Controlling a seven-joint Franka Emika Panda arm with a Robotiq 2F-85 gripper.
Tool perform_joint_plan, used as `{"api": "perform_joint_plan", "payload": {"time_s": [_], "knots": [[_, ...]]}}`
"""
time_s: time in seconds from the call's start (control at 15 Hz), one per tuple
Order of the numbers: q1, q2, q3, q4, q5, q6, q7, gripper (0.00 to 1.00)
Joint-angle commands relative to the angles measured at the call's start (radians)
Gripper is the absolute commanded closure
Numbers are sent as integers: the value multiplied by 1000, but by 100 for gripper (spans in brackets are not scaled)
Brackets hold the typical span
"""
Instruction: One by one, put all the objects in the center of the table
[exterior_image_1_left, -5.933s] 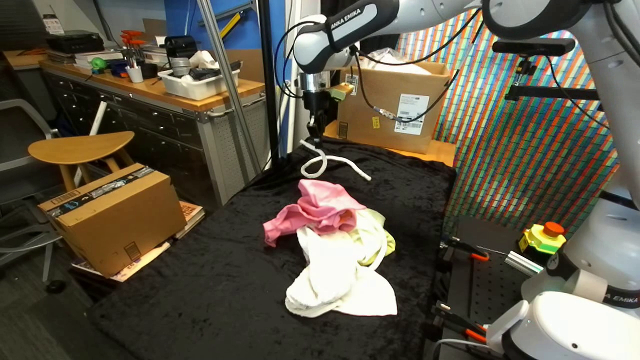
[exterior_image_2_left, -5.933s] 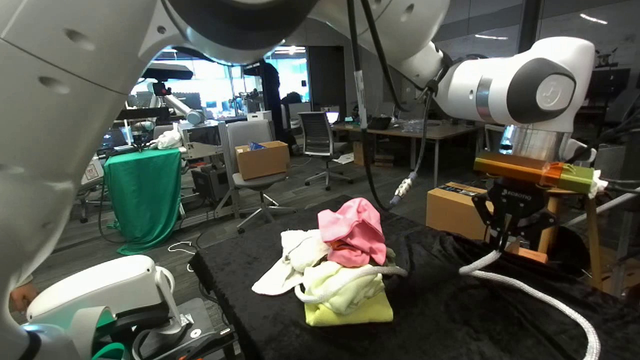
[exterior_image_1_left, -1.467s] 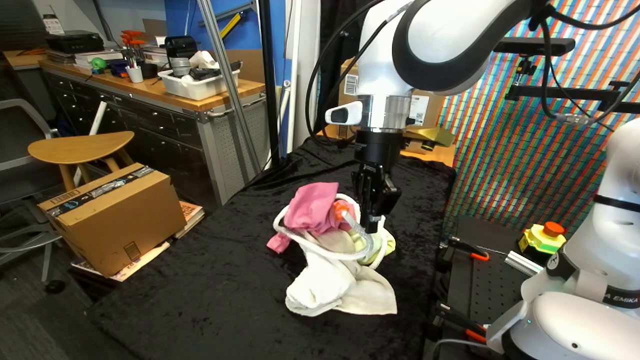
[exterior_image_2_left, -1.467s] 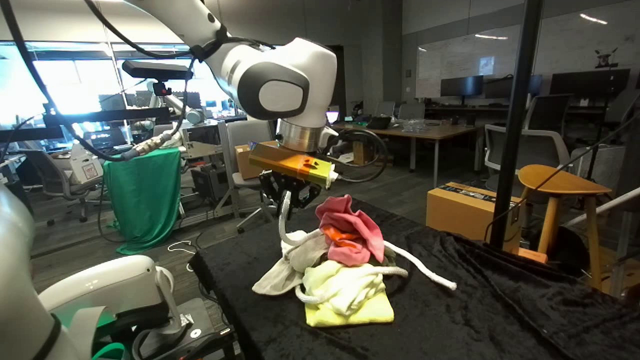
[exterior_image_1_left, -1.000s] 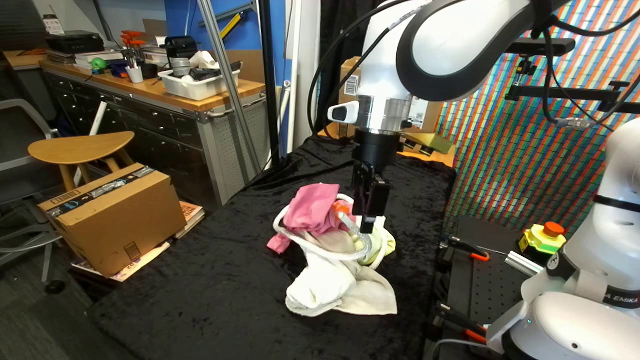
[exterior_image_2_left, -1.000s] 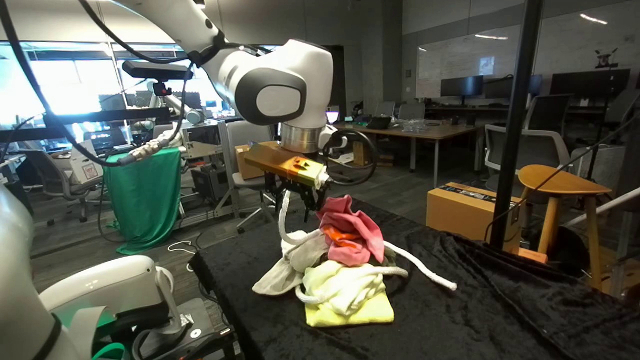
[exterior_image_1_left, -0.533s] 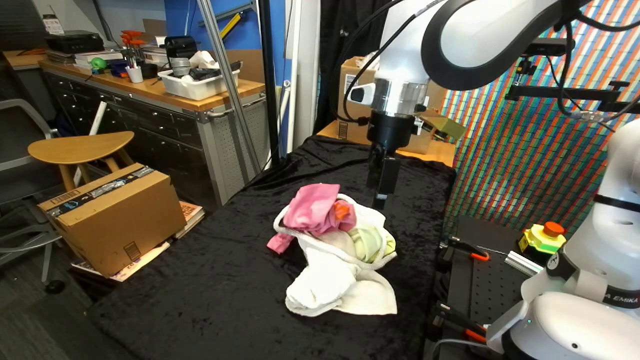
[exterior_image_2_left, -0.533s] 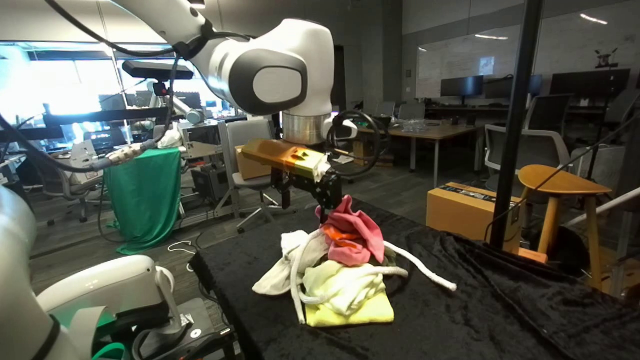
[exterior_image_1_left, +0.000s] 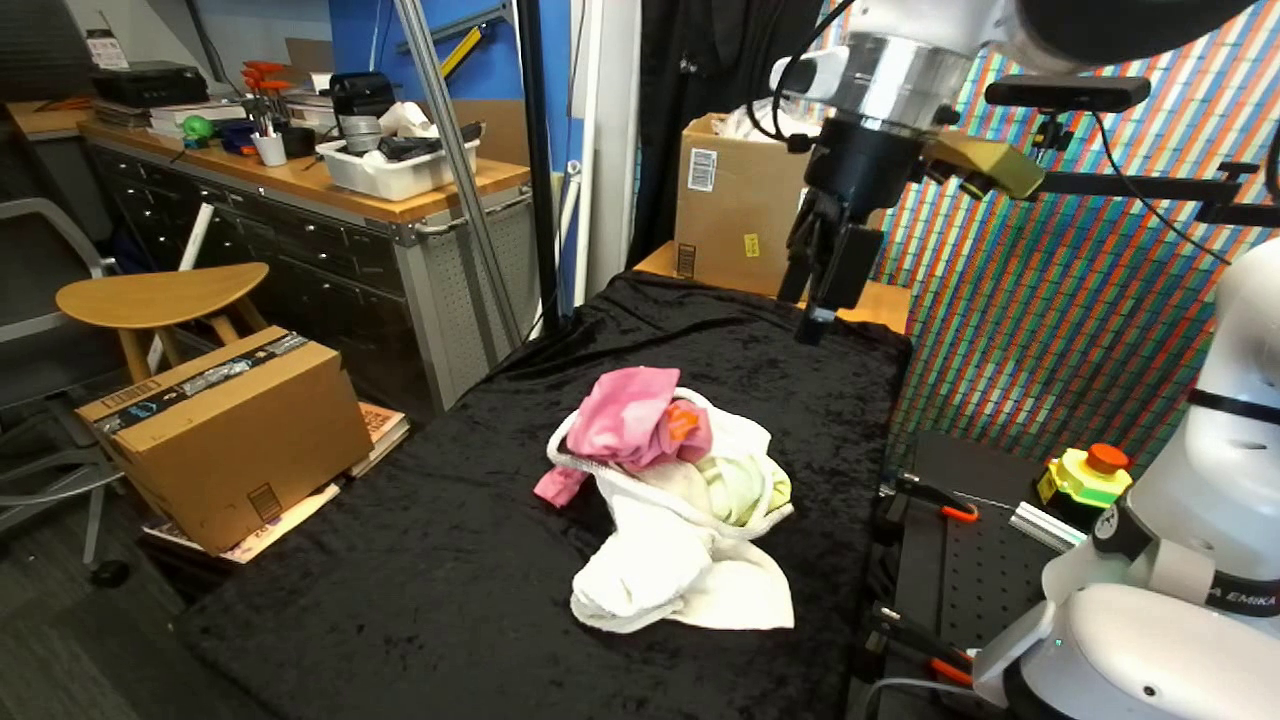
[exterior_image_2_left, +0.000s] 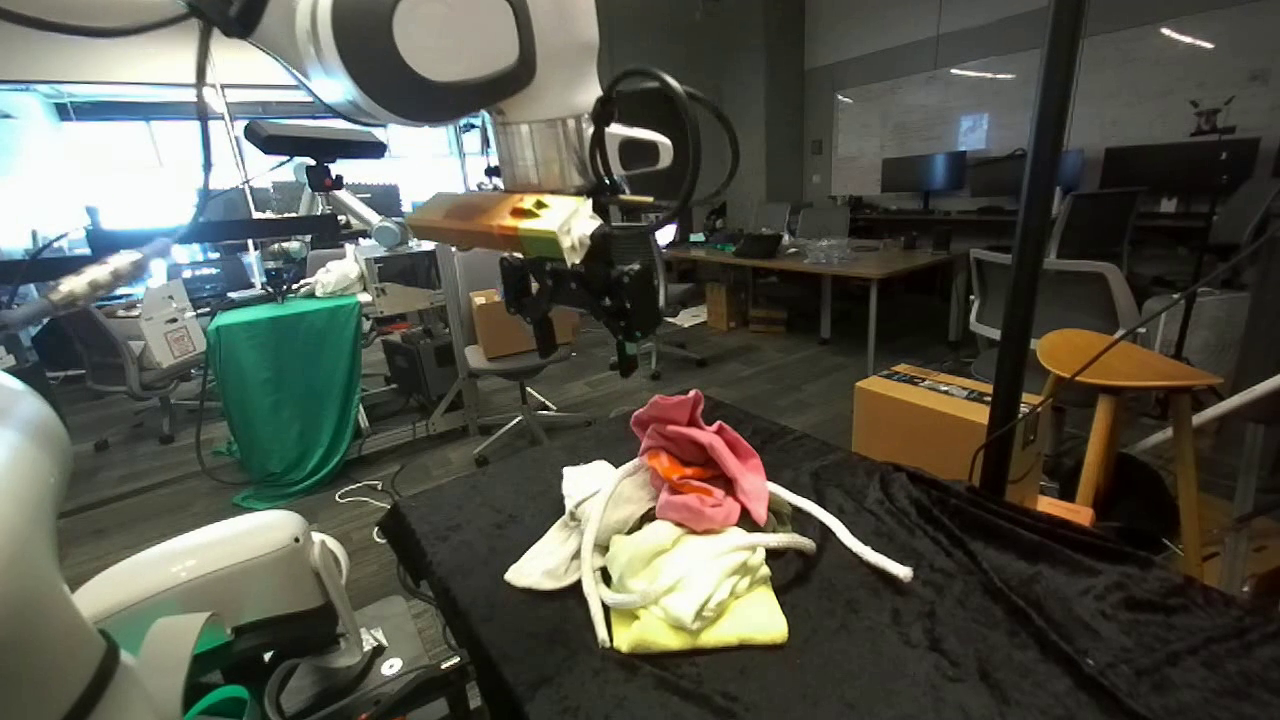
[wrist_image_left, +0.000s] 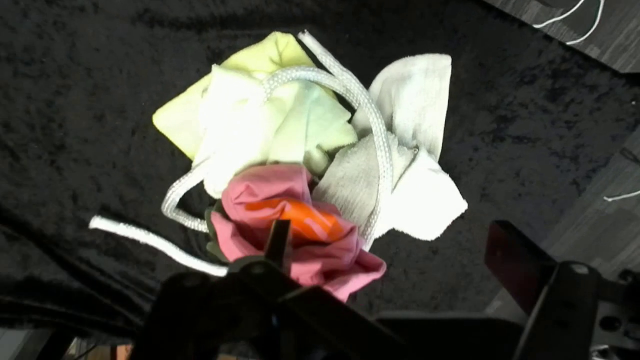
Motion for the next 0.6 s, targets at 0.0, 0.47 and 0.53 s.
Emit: {"api": "perform_joint_plan", "payload": {"time_s": [0.0, 0.47, 0.53], "knots": [[38, -225, -31, -89, 11, 18, 30, 0], [57, -297, -64, -69, -5, -5, 56, 0], [58, -309, -70, -69, -2, -7, 59, 0]]}}
